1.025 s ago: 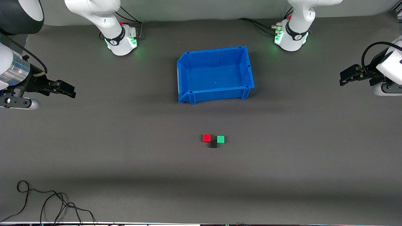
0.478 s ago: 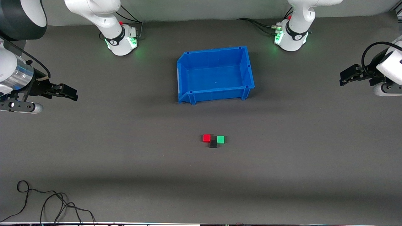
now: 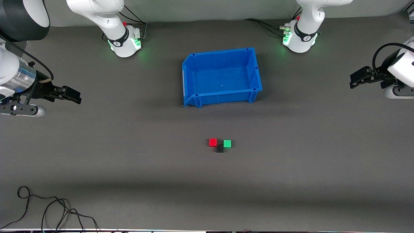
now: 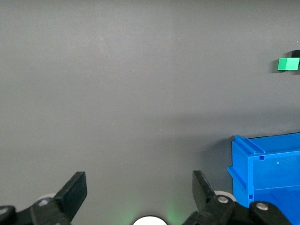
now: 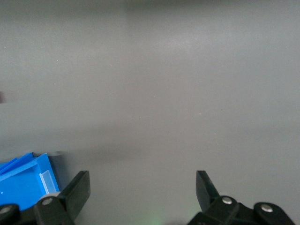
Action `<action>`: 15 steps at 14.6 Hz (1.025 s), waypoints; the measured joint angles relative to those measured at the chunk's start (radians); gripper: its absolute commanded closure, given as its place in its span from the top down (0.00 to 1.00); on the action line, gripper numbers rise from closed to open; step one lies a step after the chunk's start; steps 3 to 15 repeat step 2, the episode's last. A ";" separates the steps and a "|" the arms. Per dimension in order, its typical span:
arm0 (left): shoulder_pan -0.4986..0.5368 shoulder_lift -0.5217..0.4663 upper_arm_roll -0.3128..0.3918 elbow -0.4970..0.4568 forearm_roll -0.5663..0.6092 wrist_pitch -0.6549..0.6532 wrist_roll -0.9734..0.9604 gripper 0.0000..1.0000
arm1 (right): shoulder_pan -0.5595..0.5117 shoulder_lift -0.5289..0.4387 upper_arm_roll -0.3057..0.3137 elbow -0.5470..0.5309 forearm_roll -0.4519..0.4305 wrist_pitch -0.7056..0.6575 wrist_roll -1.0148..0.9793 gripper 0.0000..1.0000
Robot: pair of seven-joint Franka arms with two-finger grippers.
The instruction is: Attach green and red cubes to black cube
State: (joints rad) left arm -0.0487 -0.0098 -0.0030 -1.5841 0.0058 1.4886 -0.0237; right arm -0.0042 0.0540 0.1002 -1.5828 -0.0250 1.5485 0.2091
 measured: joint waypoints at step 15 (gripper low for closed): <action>0.000 0.000 0.000 0.003 0.000 0.000 0.001 1.00 | 0.001 0.000 0.001 0.000 0.000 0.000 0.000 1.00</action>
